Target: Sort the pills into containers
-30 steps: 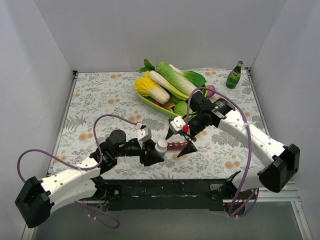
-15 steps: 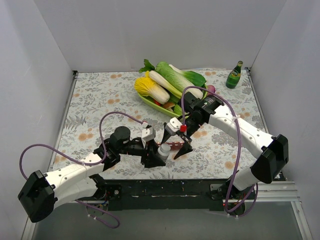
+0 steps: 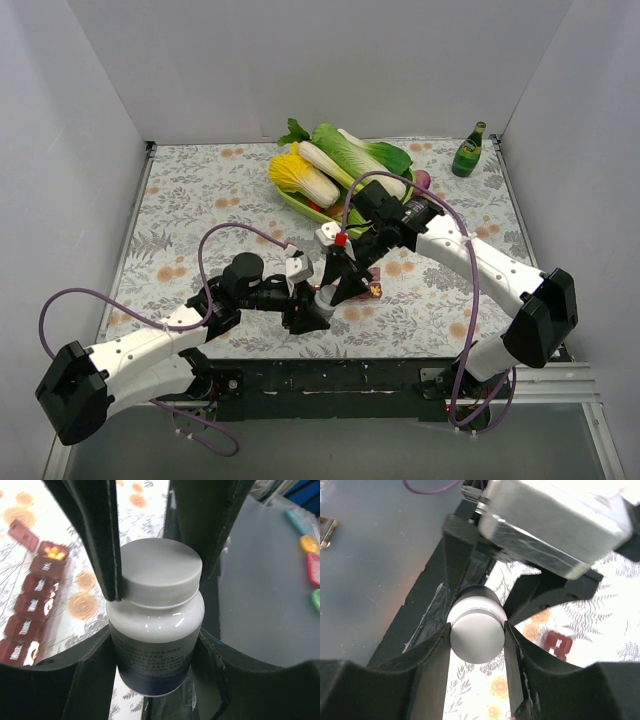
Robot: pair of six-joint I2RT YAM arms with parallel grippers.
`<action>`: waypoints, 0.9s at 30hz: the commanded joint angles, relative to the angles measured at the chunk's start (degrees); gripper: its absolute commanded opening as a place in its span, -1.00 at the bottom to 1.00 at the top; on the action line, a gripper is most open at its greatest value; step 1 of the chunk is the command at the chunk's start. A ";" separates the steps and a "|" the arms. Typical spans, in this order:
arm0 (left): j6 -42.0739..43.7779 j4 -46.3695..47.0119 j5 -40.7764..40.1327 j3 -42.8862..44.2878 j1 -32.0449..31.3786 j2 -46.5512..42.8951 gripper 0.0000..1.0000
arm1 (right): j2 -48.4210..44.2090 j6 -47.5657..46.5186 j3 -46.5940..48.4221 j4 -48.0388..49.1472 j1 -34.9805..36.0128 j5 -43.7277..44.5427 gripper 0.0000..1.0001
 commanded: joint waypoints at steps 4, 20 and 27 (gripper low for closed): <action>3.89 5.88 -21.33 2.26 0.29 -4.14 -1.00 | -3.05 41.87 -12.49 25.00 0.04 12.97 -0.67; 7.32 2.55 -9.59 -3.80 0.21 -8.52 -1.00 | -6.91 6.21 -5.13 9.49 -9.55 -2.21 0.87; 3.46 0.61 -0.54 -2.31 0.20 -8.19 -1.00 | -5.52 -23.37 -1.98 -10.18 -6.39 -5.12 0.86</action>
